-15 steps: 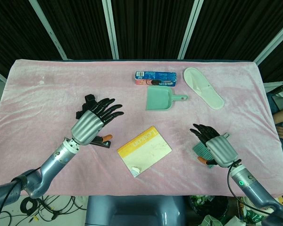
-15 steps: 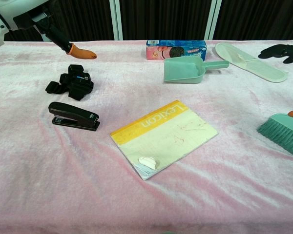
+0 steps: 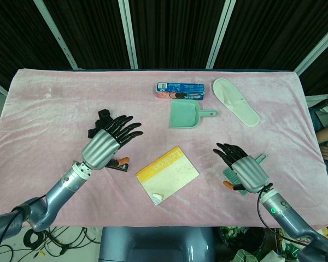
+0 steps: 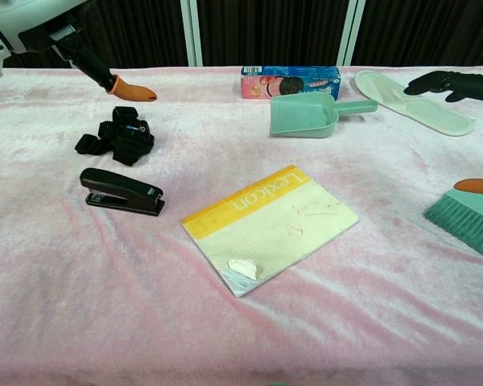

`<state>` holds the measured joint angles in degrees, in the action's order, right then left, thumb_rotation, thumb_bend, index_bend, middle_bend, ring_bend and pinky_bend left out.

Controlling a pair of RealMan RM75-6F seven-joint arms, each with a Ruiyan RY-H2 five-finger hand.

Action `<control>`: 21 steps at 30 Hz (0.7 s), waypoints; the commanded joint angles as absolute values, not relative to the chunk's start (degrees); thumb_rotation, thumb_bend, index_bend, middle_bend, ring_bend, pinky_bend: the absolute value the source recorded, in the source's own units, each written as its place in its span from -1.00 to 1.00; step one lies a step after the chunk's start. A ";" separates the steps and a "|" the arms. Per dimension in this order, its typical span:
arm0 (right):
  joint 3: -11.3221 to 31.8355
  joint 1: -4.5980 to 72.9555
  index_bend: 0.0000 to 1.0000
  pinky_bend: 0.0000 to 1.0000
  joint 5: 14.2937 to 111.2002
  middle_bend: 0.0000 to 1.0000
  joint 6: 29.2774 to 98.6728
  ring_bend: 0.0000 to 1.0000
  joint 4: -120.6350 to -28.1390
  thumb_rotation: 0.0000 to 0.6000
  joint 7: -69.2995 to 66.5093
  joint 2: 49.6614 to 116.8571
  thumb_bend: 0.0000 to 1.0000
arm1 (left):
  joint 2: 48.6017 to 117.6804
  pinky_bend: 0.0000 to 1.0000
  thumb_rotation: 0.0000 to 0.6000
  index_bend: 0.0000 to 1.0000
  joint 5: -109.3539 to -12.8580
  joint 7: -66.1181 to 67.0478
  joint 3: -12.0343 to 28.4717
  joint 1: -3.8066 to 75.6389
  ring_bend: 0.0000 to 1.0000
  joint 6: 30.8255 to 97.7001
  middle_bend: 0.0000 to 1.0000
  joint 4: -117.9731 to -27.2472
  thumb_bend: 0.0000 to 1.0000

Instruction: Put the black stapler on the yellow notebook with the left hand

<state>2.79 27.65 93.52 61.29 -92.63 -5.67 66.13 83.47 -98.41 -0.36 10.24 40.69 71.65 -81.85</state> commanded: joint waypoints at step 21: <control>2.31 24.95 -0.94 -0.79 91.21 -1.00 65.73 -0.92 -93.74 1.00 -2.91 62.64 -0.71 | 81.24 -0.78 1.00 -0.62 -97.53 4.09 8.82 39.35 -1.00 74.02 -0.72 -81.07 -0.90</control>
<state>2.25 25.75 91.67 64.69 -93.95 -3.56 63.33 82.08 -97.59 3.25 9.06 40.00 73.39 -81.42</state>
